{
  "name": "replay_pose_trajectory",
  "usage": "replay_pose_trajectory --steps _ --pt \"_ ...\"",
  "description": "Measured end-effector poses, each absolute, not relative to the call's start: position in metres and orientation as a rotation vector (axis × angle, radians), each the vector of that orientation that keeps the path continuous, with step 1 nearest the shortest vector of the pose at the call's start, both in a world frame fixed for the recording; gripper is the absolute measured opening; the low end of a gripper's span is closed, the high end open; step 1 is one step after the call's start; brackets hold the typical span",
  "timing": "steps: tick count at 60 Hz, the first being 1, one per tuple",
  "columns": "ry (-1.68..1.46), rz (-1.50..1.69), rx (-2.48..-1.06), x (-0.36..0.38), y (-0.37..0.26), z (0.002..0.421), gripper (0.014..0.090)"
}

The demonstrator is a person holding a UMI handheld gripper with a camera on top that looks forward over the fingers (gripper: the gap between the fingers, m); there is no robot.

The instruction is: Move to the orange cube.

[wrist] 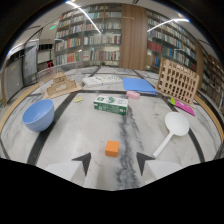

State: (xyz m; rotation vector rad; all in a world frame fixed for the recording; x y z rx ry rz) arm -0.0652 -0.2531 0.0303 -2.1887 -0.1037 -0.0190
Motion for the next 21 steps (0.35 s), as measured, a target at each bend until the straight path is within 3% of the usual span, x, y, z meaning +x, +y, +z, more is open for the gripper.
replay_pose_trajectory --steps 21 --pt "-0.120 -0.046 -2.193 -0.0624 -0.2527 0.0257 0.0860"
